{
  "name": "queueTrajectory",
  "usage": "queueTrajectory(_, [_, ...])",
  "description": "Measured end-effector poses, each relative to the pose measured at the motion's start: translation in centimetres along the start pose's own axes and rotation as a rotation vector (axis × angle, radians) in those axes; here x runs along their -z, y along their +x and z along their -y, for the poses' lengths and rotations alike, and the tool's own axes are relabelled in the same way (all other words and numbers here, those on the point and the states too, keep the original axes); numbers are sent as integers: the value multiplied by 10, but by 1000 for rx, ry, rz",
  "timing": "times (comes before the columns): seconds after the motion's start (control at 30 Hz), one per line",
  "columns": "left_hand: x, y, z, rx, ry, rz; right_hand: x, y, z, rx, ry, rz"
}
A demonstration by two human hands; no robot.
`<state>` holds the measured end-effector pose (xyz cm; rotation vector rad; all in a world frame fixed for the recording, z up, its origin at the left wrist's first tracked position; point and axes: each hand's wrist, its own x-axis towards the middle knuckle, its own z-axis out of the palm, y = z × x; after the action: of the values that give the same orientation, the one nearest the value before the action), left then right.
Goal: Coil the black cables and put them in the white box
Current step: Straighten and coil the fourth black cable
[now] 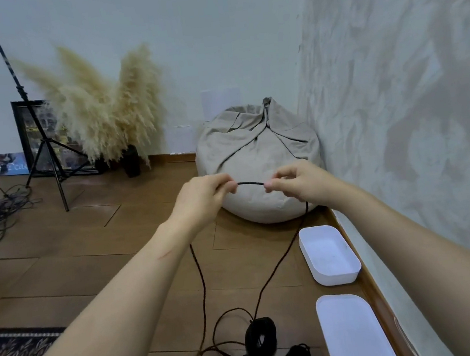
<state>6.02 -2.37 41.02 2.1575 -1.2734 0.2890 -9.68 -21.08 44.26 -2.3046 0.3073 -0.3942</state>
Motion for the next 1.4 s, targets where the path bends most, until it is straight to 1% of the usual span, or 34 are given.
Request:
queueTrajectory(0.1, [12,1,26,155,165,-74,15,-7,-5,-44,-30,61])
queueTrajectory(0.17, [14,0,31,196,146,-106,21,-9,-8,-55,-3,53])
queueTrajectory(0.23, [11,-1,13,133,-70,-76,17,-7,-2,-26,38,6])
queueTrajectory(0.3, [7,-3,-15,37,-261,5,8,-3,9,19,7,-39])
queueTrajectory(0.37, [6,-4,-28,-34,-286,64,2,1,16,67,-38,-66])
queueTrajectory(0.4, [8,-4,-27,-42,-275,65,1,2,18,78,-46,-71])
queueTrajectory(0.43, [12,-2,-22,-37,-236,32,1,1,20,77,-44,-57])
queueTrajectory(0.5, [21,3,-5,18,-88,-124,5,-5,20,38,-1,24])
queueTrajectory(0.57, [33,2,13,157,48,-250,14,-11,20,-15,64,85])
queueTrajectory(0.63, [39,0,28,256,88,-296,25,-13,16,-32,111,52])
queueTrajectory(0.67, [39,0,29,246,43,-281,28,-14,16,-26,117,23])
queueTrajectory(0.77, [33,-4,0,43,-203,-125,17,-9,21,21,100,-24])
queueTrajectory(0.8, [27,-4,-12,-23,-234,-66,10,-7,23,43,93,-29])
queueTrajectory(0.83, [22,-4,-19,-66,-212,-24,5,-5,25,65,89,-28])
queueTrajectory(0.87, [19,-3,-20,-83,-159,-19,2,-4,26,76,79,-21])
queueTrajectory(0.93, [22,1,-8,-19,-18,-92,6,-5,22,61,35,1])
queueTrajectory(1.0, [32,1,16,144,106,-193,17,-10,13,4,-5,6])
queueTrajectory(1.07, [37,-2,34,271,139,-228,26,-13,4,-26,14,-10])
queueTrajectory(1.1, [35,-3,35,264,76,-200,26,-13,1,-21,15,-19])
queueTrajectory(1.2, [23,-5,4,81,-160,-9,12,-8,7,37,-8,-34])
queueTrajectory(1.23, [18,-6,-8,12,-179,40,7,-6,9,53,-2,-33])
queueTrajectory(1.27, [15,-6,-16,-37,-162,51,3,-4,12,64,8,-29])
queueTrajectory(1.33, [16,-1,-15,-51,-76,-34,4,-3,16,60,32,-18])
queueTrajectory(1.4, [26,2,0,53,65,-187,13,-6,14,36,34,5])
